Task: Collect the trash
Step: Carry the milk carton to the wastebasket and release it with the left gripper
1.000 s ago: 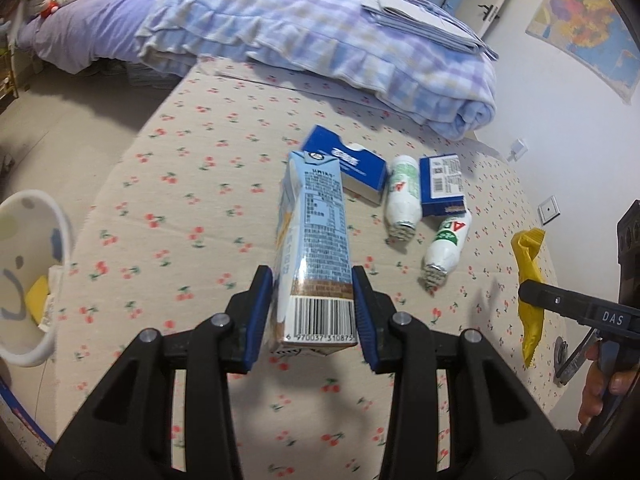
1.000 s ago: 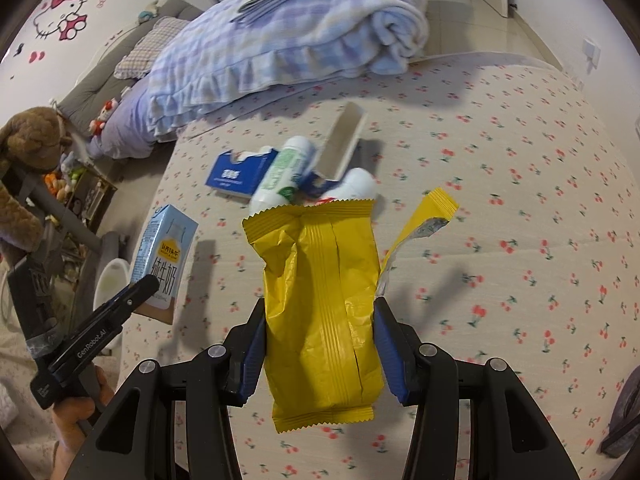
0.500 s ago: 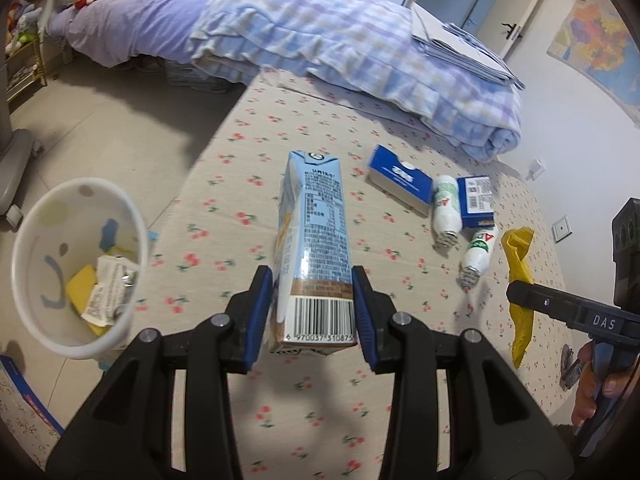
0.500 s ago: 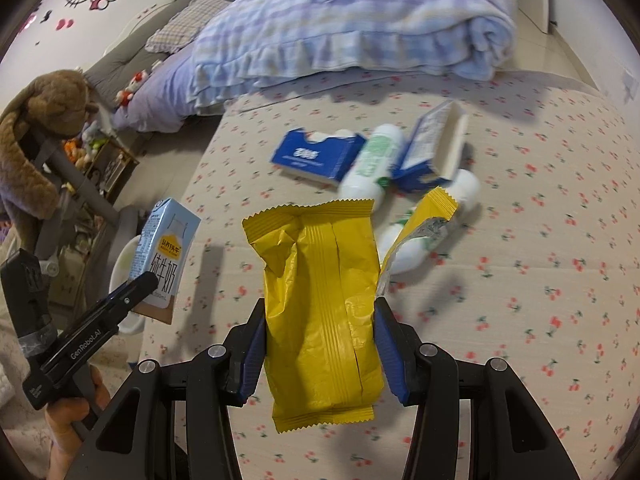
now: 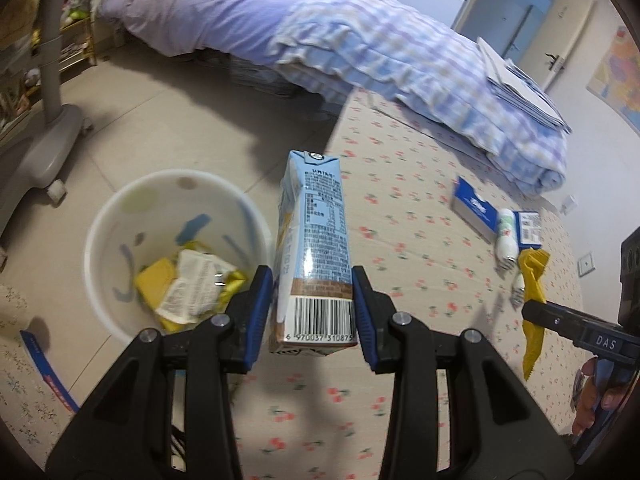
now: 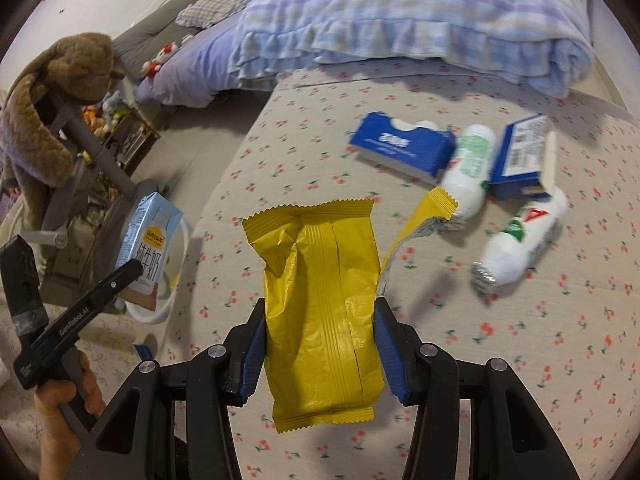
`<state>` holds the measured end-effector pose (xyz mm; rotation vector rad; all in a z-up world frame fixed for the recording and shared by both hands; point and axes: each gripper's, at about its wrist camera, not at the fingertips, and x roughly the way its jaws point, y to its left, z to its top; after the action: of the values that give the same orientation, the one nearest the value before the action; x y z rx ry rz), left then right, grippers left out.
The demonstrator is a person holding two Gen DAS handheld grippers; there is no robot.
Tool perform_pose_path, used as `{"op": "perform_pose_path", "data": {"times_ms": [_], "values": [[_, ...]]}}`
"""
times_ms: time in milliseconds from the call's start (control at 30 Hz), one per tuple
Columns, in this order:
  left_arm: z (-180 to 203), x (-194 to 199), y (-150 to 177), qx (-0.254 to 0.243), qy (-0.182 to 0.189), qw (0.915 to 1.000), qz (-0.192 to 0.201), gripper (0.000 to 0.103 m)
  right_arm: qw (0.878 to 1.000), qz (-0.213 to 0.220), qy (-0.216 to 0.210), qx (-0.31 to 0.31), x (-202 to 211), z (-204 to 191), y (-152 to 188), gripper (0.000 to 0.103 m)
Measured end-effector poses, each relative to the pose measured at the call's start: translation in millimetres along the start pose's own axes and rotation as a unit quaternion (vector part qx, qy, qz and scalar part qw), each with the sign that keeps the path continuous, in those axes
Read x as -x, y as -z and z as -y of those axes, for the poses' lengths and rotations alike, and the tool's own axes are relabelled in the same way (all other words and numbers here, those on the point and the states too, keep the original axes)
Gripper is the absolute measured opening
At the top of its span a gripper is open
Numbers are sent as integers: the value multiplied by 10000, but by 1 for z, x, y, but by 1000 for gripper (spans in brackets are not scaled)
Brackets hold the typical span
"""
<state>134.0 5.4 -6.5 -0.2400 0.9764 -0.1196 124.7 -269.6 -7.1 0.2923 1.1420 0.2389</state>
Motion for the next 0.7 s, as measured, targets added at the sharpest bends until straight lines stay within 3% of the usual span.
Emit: {"op": "perform_pose_path", "data": {"times_ms": [500,567,633,700], "values": [[-70,10,-8,442,-454,9978,181,42,9990,-101,-193,390,-33,-55,-4,52],[-76,10,-9,528,-486,9973,139,48,9989,-91,-219,415,-36,-61,-4,52],[-81,11,-10,611,-539,9966,117,76,9987,-100,-244,436,-41,-67,-4,52],[-84,14,-8,658,-665,9956,107,84,9985,-94,-265,465,-45,-73,-5,52]]}}
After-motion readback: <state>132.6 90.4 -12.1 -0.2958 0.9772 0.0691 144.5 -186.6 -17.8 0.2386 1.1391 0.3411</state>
